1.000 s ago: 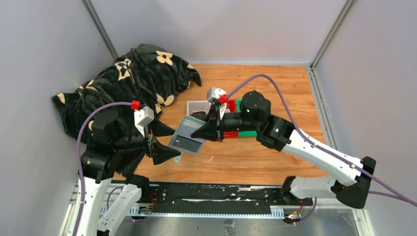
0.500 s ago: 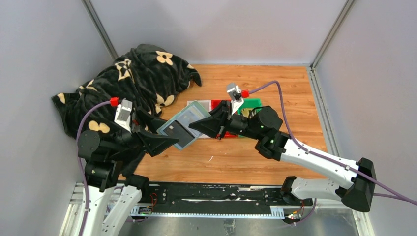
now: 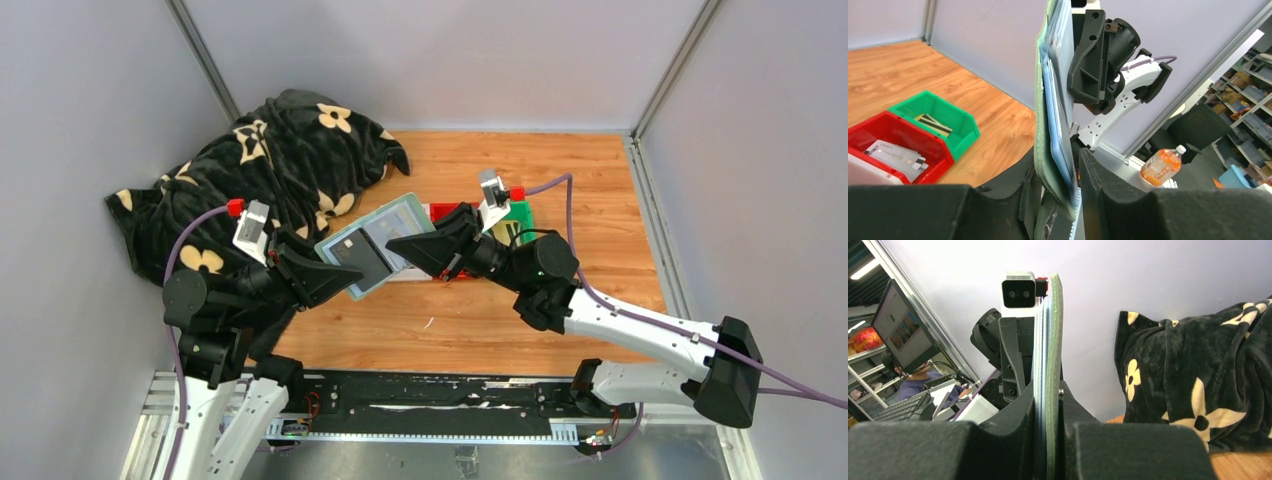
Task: Take the credit cards out of the card holder
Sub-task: Remove the credit card from the card holder.
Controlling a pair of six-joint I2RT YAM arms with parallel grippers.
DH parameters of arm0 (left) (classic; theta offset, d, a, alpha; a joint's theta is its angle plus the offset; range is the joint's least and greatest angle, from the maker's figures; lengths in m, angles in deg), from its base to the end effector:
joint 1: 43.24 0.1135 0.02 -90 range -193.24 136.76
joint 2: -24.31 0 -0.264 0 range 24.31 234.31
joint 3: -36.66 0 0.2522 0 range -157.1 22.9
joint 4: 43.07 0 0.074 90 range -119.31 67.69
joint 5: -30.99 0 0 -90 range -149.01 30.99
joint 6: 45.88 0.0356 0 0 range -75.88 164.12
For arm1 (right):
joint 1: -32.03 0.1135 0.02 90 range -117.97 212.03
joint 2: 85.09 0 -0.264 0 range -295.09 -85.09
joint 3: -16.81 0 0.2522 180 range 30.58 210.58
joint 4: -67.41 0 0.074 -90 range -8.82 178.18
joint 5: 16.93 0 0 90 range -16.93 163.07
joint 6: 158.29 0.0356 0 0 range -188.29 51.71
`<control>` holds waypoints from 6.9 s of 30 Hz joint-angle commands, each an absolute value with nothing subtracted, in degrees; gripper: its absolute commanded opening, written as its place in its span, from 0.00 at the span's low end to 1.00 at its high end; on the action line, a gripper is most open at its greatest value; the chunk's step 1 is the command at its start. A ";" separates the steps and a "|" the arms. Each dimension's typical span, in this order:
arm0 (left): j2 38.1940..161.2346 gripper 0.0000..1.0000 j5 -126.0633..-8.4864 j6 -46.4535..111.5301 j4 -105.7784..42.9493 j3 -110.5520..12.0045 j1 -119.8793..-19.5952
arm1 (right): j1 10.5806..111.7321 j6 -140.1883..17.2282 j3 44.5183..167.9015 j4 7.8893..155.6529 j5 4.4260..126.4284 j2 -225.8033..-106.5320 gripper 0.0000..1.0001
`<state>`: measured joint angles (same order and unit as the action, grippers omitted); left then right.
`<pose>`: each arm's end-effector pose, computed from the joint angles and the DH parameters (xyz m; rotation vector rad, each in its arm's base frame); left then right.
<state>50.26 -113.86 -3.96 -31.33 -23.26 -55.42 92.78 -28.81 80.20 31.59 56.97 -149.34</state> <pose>0.0713 -0.0452 0.4057 0.5090 1.4183 -1.4264 0.1117 0.2196 0.4095 -0.4965 1.0260 1.7198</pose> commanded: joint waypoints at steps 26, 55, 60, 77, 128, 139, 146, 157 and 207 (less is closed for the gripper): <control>57.47 0.00 -123.37 33.43 5.51 -39.00 -55.63 | 93.21 -60.79 103.02 85.81 42.88 -147.35 0.31; 53.06 0.16 -122.42 4.42 -22.18 -27.91 -55.63 | 92.41 -43.37 87.53 58.15 48.85 -142.19 0.17; 53.53 0.04 -122.13 4.46 -21.78 -27.93 -55.63 | 92.24 -43.39 87.25 59.32 49.11 -141.61 0.46; 54.22 0.00 -121.53 2.02 -24.26 -28.52 -55.63 | 90.46 -40.64 87.36 62.97 52.69 -141.27 0.45; 58.39 0.00 -118.33 2.40 -19.23 -31.13 -55.63 | 80.02 -31.85 88.15 68.01 44.10 -137.52 0.64; 58.48 0.00 -108.97 9.12 -9.63 -31.58 -55.63 | 77.19 -23.51 91.26 66.17 37.11 -139.21 0.67; 58.91 0.00 -108.22 7.54 -10.05 -31.33 -55.63 | 84.61 -25.59 91.40 63.51 34.12 -146.60 0.66; 58.84 0.00 -109.58 5.72 -11.95 -31.31 -55.63 | 85.47 -22.81 90.12 57.48 30.83 -152.81 0.62; 56.84 0.17 -118.91 -8.00 -27.75 -27.20 -55.63 | 85.22 -17.32 85.48 49.19 34.14 -153.87 0.00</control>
